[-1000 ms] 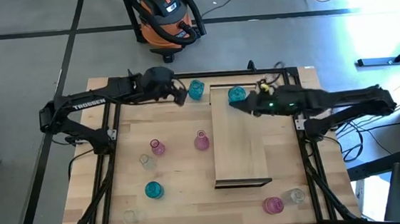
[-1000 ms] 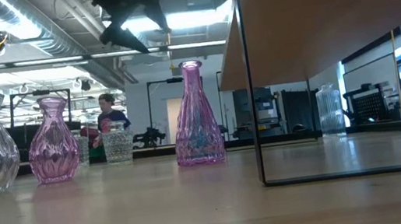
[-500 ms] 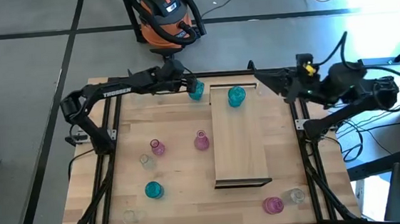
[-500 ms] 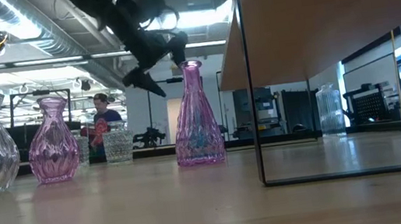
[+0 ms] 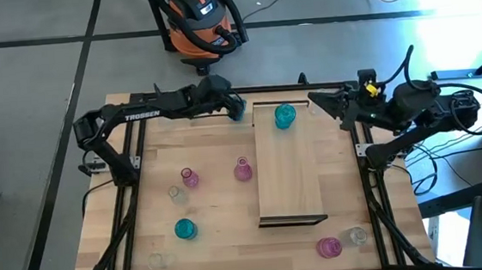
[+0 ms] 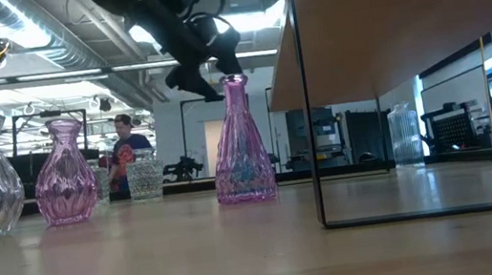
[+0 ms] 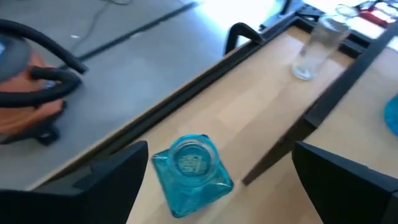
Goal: Sort vases onto shelf
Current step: Put the blue vase on the shelf aligned with the other blue vase
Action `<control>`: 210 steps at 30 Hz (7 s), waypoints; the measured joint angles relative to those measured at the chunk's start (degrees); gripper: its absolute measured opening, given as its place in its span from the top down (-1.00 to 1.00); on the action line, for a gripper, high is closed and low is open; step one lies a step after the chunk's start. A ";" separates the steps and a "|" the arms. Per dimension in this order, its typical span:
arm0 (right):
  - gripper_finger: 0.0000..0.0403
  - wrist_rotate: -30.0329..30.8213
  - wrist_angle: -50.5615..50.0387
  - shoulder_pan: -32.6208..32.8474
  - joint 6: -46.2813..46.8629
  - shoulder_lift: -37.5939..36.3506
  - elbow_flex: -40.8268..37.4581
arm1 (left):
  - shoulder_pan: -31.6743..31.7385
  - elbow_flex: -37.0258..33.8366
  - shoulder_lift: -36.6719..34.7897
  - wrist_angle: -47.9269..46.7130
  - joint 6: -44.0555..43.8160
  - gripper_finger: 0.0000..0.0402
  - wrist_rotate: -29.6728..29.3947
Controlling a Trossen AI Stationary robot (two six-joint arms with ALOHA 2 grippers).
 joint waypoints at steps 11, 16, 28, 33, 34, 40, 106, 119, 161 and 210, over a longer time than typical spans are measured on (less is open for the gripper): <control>1.00 -0.50 -1.79 -0.04 -0.02 0.00 -0.03 | 0.11 -0.22 0.79 -0.70 -2.63 -0.96 1.68; 1.00 -1.07 -2.80 -0.02 -0.03 -0.02 -0.03 | -0.01 -3.77 2.29 1.67 -0.18 -0.96 7.85; 1.00 -2.60 -4.71 -0.11 -0.06 -0.02 -0.05 | -1.07 -7.38 5.68 9.27 6.69 -0.96 2.60; 1.00 -3.08 -4.71 -0.11 -0.05 -0.04 -0.05 | -0.97 -7.43 5.62 10.73 6.00 -0.96 0.17; 1.00 -3.08 -4.73 -0.11 -0.07 -0.04 -0.05 | -1.00 -7.43 5.62 11.10 5.80 -0.96 0.40; 1.00 -3.03 -5.86 -0.15 -0.07 -0.04 -0.05 | -1.35 -7.43 5.60 11.78 4.44 -0.96 0.75; 1.00 -3.04 -5.80 -0.13 0.04 -0.07 -0.05 | 1.56 -7.32 13.31 22.77 -2.99 -0.05 0.72; 1.00 -3.06 -7.44 -0.13 0.00 -0.07 -0.05 | -1.36 -7.44 12.40 21.94 -3.58 0.13 0.57; 1.00 -4.46 -9.04 -0.13 -0.07 -0.07 -0.05 | -4.26 -7.41 1.58 13.69 -0.89 0.19 0.43; 1.00 -11.12 -7.25 -0.13 0.24 -0.04 -0.01 | -19.60 -7.36 2.64 38.40 1.42 0.19 -19.13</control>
